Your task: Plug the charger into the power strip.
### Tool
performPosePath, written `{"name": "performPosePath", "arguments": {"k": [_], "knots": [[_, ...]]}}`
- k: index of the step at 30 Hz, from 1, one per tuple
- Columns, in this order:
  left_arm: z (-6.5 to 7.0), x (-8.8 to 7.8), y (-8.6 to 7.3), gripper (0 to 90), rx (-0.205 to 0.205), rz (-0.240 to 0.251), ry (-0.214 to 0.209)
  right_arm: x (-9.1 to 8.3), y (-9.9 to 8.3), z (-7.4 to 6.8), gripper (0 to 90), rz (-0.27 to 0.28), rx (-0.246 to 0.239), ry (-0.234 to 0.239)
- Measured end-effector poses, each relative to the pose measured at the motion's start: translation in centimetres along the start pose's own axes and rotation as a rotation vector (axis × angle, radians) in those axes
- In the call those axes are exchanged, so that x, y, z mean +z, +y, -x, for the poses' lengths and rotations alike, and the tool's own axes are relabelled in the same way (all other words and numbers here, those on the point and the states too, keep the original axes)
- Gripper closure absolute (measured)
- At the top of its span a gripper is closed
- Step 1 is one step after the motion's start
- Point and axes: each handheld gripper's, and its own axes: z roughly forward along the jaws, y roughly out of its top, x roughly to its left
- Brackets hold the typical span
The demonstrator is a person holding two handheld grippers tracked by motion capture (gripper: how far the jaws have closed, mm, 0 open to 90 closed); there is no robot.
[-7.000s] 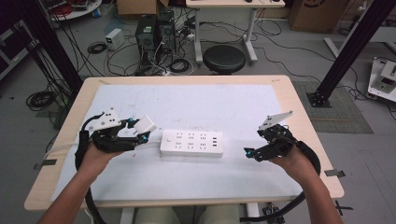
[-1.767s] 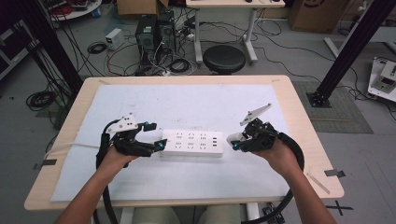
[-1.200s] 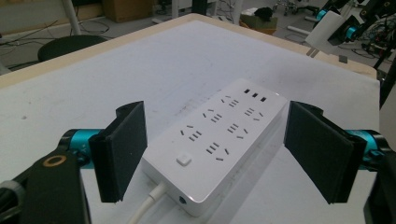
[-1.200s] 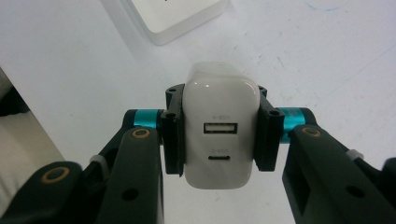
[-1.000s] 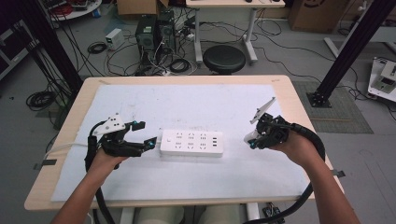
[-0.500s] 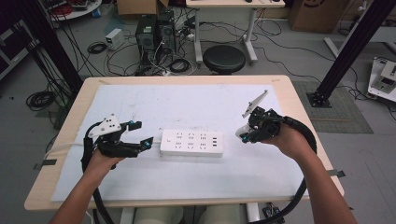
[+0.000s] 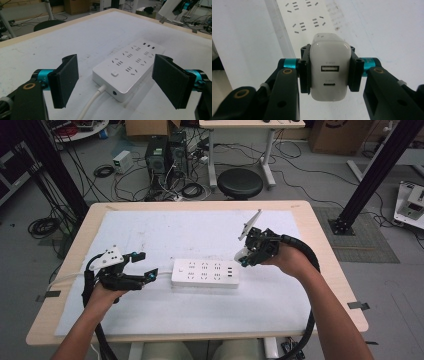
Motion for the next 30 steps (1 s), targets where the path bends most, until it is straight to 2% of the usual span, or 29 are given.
{"name": "performPosePath", "arguments": {"k": [4,9,10,15,21,27,30], "knots": [[-0.1,-0.2,-0.3,21.4,0.005,-0.006,0.002,1.0,1.3,-0.1,63.3,-0.007,-0.038,0.015],[-0.3,-0.4,-0.3,21.4,0.021,-0.008,0.011,1.6,2.4,0.0,63.3,-0.023,-0.056,0.034],[-0.4,-0.5,-0.4,21.4,0.031,-0.008,0.02,2.1,3.1,0.2,63.3,-0.025,-0.078,0.044],[-0.4,-0.5,-0.7,21.4,0.044,-0.01,0.028,2.8,3.9,0.4,63.3,-0.035,-0.108,0.058],[-0.6,-0.5,-1.0,21.4,0.037,-0.01,0.021,3.9,4.8,0.4,63.4,-0.073,-0.127,0.082],[-0.9,-0.6,-1.0,21.4,0.033,-0.011,0.021,5.9,5.9,0.3,63.4,-0.131,-0.179,0.103],[-1.0,-0.6,-1.1,21.5,0.03,-0.011,0.014,6.7,6.1,0.3,63.3,-0.136,-0.197,0.109]]}}
